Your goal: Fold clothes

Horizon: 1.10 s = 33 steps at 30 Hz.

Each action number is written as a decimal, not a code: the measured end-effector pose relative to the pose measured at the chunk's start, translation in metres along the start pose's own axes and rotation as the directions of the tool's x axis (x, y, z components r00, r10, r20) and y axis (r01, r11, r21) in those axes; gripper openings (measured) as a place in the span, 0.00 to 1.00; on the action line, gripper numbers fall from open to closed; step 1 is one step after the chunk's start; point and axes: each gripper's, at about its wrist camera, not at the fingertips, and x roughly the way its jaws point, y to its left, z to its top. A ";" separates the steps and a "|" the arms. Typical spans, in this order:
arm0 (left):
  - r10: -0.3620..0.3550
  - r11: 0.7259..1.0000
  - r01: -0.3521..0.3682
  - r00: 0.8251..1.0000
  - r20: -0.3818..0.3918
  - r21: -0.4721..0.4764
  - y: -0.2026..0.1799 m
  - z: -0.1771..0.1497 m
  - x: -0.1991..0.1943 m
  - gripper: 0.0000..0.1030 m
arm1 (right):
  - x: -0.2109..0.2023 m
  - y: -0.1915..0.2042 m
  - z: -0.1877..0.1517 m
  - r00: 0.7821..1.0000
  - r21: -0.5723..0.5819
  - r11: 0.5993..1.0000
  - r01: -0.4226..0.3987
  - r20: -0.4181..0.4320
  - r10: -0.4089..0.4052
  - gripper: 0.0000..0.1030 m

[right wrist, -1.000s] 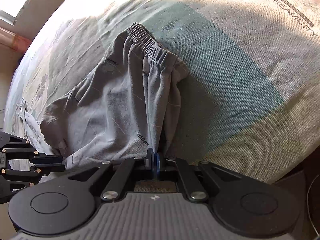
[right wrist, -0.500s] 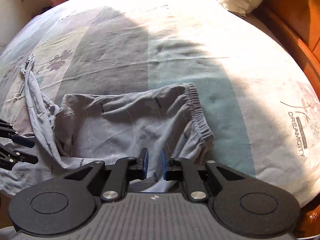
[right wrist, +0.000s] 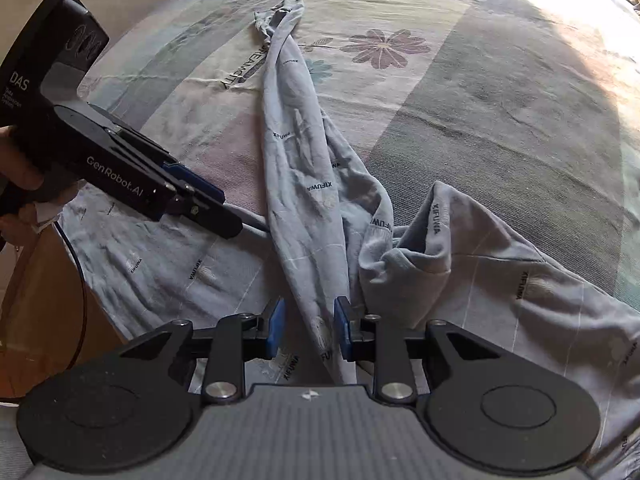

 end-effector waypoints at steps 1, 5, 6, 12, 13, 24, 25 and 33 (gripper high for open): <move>-0.011 0.999 0.012 1.000 0.019 -0.043 0.011 0.005 0.002 0.52 | 0.002 0.001 0.001 1.000 -0.001 1.000 -0.003 -0.003 0.003 0.31; -0.080 0.978 0.099 0.991 0.111 -0.185 0.053 0.016 0.011 0.53 | 0.006 0.001 0.004 1.000 -0.009 1.000 -0.014 -0.015 0.013 0.31; -0.091 0.973 0.118 0.986 0.142 -0.198 0.059 0.018 0.010 0.53 | 0.007 0.000 0.004 1.000 -0.009 1.000 -0.014 -0.017 0.014 0.31; -0.129 0.934 0.222 0.941 0.314 -0.282 0.095 0.042 0.012 0.53 | 0.009 -0.006 0.001 1.000 0.017 1.000 -0.007 -0.021 0.008 0.31; -0.136 0.929 0.236 0.934 0.331 -0.285 0.099 0.048 0.014 0.54 | 0.010 -0.007 0.001 1.000 0.023 1.000 -0.006 -0.020 0.006 0.31; -0.260 0.794 0.449 0.861 0.438 -0.411 0.126 0.030 0.026 0.53 | 0.013 -0.007 0.000 1.000 0.045 0.999 0.000 -0.019 0.001 0.32; -0.264 0.789 0.458 0.855 0.448 -0.410 0.127 0.029 0.027 0.52 | 0.014 -0.007 0.000 1.000 0.045 0.999 -0.001 -0.021 0.002 0.32; -0.245 0.726 0.481 0.849 0.468 -0.492 0.146 0.029 0.043 0.09 | 0.022 -0.007 0.000 0.999 0.043 0.999 0.005 -0.034 -0.004 0.32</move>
